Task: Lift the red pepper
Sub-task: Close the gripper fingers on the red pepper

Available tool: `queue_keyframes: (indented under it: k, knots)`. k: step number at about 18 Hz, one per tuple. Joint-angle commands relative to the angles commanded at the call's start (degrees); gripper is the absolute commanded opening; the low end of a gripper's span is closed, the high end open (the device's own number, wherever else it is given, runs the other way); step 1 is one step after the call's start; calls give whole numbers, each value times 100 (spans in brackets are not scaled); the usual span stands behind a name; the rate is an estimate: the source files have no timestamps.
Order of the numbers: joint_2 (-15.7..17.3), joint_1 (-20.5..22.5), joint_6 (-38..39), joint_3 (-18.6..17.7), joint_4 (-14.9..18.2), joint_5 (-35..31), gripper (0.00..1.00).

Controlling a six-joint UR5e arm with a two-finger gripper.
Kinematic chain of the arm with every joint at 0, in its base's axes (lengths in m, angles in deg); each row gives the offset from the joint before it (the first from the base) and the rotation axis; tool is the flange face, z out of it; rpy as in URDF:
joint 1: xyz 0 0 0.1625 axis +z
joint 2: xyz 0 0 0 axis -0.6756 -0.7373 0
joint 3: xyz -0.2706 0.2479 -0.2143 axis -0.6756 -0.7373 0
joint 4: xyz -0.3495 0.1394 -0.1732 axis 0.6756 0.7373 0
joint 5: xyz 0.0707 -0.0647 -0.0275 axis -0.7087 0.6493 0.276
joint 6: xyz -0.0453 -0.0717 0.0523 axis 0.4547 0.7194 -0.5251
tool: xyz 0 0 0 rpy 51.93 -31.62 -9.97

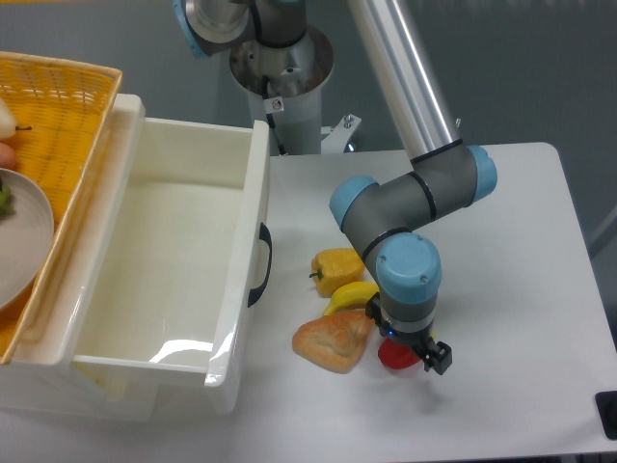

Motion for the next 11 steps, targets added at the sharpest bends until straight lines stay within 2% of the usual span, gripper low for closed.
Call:
queue_keyframes:
  k: [11]
  knots:
    - [-140,-9,35,-17,0,9,100]
